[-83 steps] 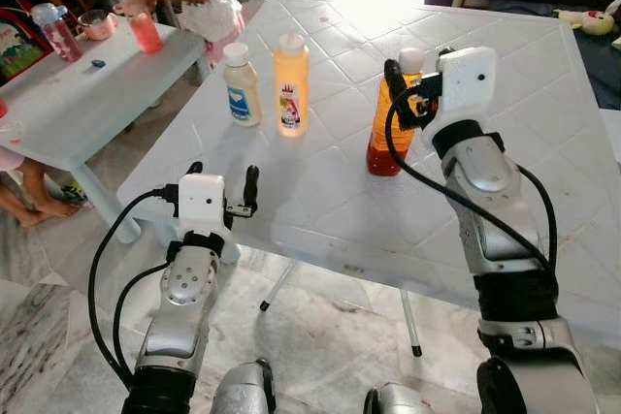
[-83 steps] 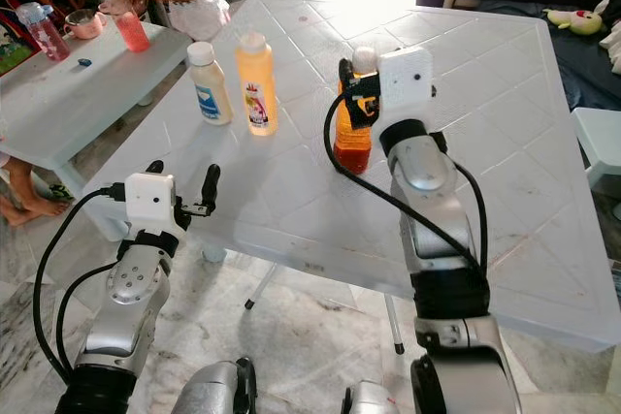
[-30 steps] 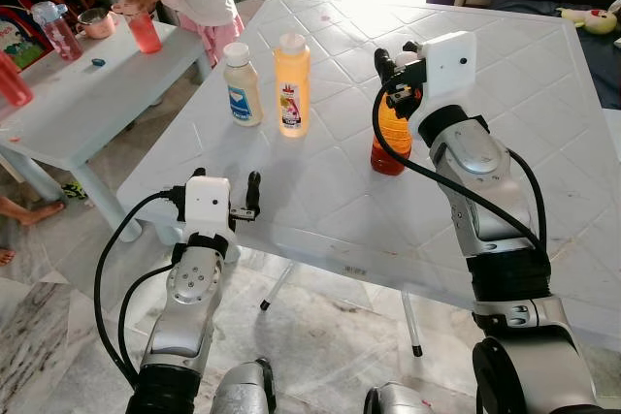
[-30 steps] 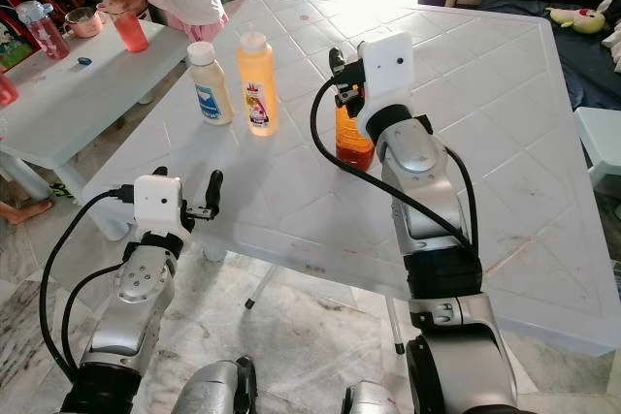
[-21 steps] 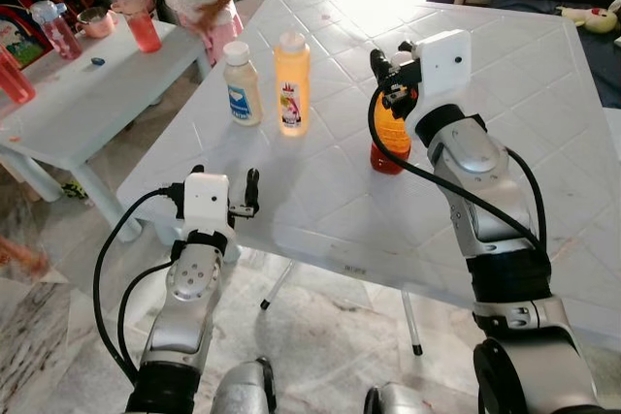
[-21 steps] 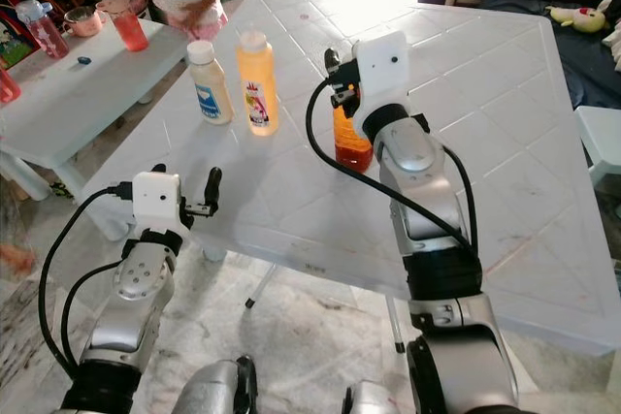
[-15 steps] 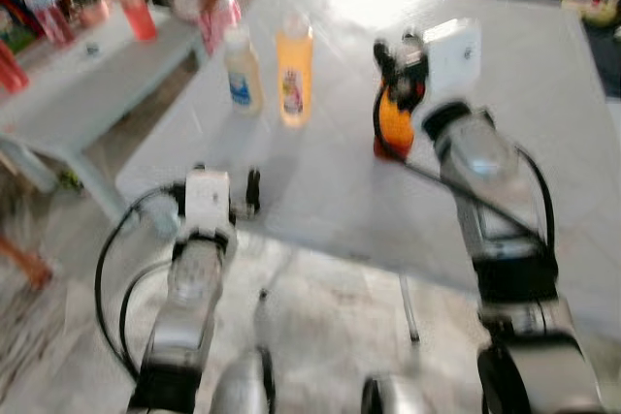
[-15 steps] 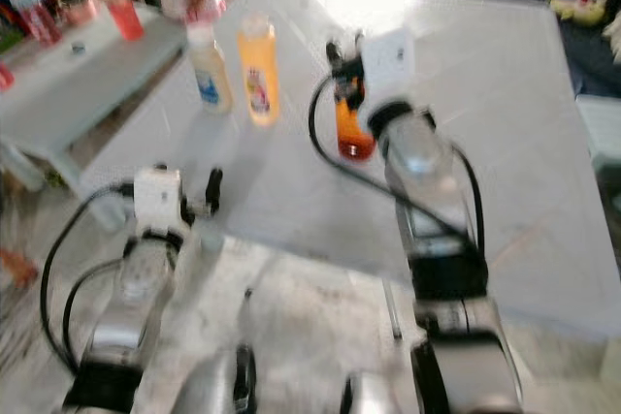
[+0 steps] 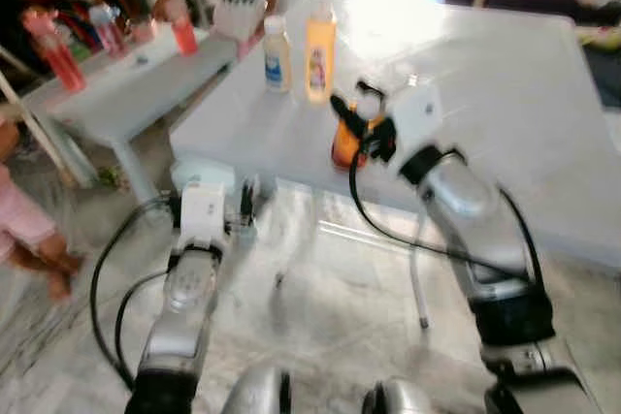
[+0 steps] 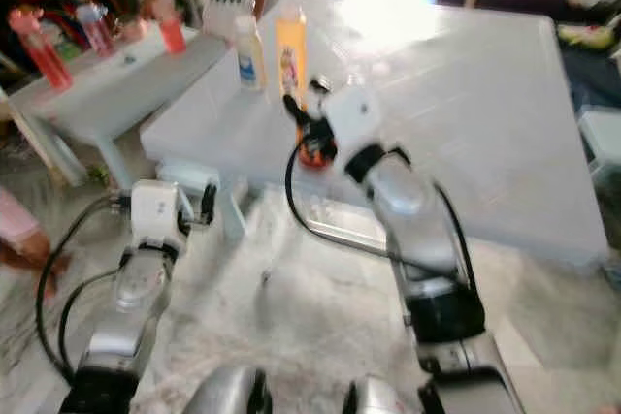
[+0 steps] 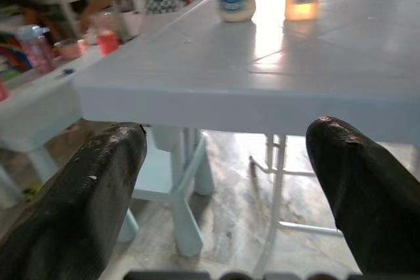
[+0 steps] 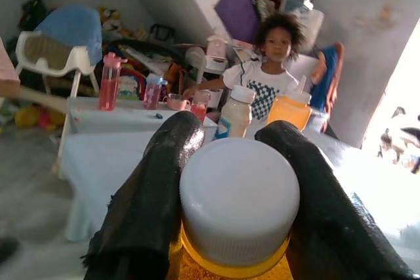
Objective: Restocking fridge
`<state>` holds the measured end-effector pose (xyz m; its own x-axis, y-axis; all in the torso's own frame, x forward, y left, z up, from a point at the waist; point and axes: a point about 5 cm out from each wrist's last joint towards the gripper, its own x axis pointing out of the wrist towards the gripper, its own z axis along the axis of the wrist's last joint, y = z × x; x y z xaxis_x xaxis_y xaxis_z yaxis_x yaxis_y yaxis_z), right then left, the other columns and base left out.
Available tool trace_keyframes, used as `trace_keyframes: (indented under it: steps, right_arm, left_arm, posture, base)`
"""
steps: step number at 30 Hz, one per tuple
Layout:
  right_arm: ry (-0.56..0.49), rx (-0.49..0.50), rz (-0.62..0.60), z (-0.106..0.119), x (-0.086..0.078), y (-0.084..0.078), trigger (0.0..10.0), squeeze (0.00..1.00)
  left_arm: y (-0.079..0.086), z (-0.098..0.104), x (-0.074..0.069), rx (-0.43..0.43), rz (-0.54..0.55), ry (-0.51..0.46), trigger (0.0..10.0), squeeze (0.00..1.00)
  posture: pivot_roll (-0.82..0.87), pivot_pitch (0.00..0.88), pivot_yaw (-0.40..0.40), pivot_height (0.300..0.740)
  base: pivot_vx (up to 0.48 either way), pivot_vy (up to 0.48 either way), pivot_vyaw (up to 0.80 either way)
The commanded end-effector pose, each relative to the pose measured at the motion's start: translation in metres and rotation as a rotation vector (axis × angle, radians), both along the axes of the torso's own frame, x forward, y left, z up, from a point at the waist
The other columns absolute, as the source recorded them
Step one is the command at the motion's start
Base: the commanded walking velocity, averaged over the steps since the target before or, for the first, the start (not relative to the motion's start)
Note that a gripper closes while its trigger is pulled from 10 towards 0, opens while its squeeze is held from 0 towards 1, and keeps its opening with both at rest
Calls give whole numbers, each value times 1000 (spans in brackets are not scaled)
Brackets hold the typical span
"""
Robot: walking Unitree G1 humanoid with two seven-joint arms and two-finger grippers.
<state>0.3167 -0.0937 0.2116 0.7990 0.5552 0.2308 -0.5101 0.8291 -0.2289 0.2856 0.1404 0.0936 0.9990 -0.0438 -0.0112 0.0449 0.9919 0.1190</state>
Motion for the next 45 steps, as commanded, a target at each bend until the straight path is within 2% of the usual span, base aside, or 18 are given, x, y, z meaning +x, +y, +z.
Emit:
trace_keyframes:
  steps: [1,5,7,12,20,34,45]
  right_arm:
    - [3,45,-39,3,-1,-1,10000,0]
    - [27,79,-60,-3,-5,-2,10000,0]
    - [58,97,-127,-15,-9,-4,10000,0]
    - [88,151,-129,-26,-16,-3,10000,0]
    - [85,137,-118,-30,-15,-1,10000,0]
    - [61,104,-34,-33,-21,10,10000,0]
    - [35,109,-11,-36,-22,13,10000,0]
  left_arm:
    - [1,3,-2,8,8,-12,10000,0]
    - [2,2,-4,9,13,-8,10000,0]
    - [3,0,-5,10,14,-3,10000,0]
    - [1,-1,-3,11,7,3,10000,0]
    - [2,-1,-1,8,11,3,10000,0]
    - [3,-4,-3,10,19,7,10000,0]
    - [4,0,9,22,41,2,10000,0]
  posture:
    - [78,65,47,740]
    - [79,67,46,740]
    - [76,68,46,740]
    - [73,66,41,740]
    - [77,61,36,740]
    - [82,53,28,740]
    - [75,30,20,740]
  base:
    - [-352,0,0]
    - [-354,0,0]
    - [-349,0,0]
    - [-328,0,155]
    - [-274,0,800]
    - [0,0,800]
    - [0,0,798]
